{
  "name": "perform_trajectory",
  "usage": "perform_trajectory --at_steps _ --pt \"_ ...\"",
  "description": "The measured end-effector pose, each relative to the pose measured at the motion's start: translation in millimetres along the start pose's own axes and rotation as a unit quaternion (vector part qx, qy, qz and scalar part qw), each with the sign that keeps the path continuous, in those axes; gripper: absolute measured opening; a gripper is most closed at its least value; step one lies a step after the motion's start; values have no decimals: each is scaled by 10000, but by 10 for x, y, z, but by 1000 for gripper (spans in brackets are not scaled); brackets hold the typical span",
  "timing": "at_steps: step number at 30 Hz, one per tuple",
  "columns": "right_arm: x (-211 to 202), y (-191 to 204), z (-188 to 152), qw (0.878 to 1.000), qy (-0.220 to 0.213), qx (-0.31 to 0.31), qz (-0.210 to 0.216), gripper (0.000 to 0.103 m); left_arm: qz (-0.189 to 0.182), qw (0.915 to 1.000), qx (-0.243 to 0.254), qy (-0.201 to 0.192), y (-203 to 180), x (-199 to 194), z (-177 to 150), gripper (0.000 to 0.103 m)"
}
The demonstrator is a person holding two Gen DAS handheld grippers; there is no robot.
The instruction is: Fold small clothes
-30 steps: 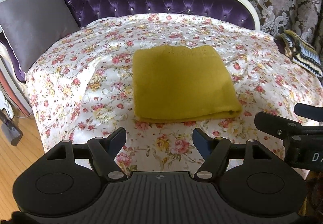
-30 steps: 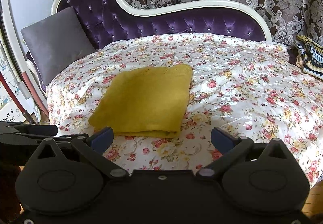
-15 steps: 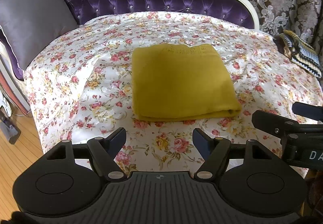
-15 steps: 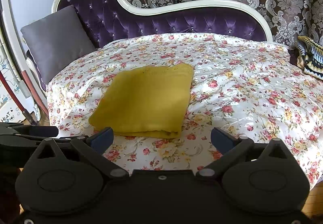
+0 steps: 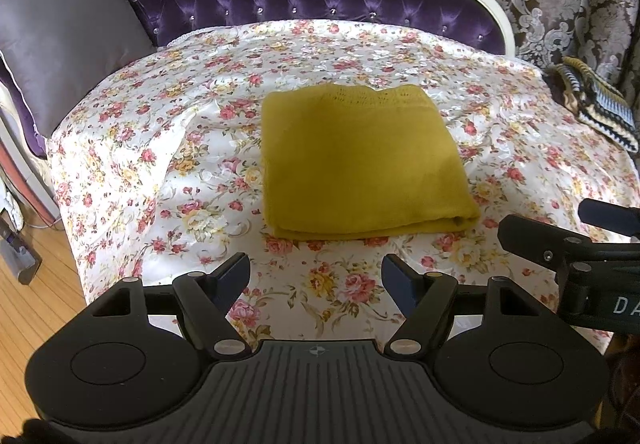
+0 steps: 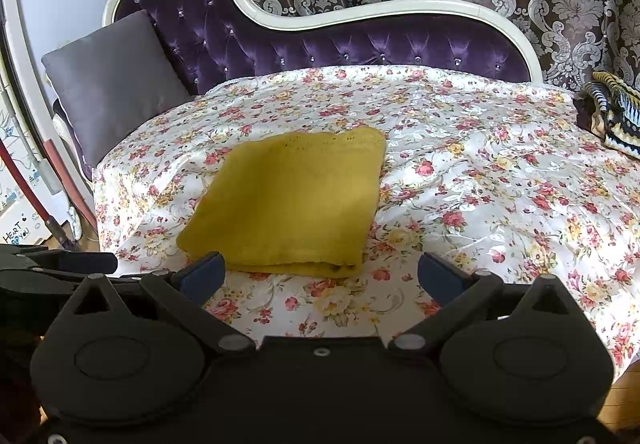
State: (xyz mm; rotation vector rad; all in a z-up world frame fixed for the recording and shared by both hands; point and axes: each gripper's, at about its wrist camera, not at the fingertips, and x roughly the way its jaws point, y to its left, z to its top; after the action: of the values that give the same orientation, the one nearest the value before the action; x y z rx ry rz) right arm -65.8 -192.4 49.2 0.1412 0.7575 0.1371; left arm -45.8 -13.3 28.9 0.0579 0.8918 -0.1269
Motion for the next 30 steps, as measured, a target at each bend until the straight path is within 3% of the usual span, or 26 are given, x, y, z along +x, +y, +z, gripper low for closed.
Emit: perform_trajectory --at_steps 30 --pt "77 -32 -4 9999 71 40 95 102 -35 9999 97 120 40 66 19 71"
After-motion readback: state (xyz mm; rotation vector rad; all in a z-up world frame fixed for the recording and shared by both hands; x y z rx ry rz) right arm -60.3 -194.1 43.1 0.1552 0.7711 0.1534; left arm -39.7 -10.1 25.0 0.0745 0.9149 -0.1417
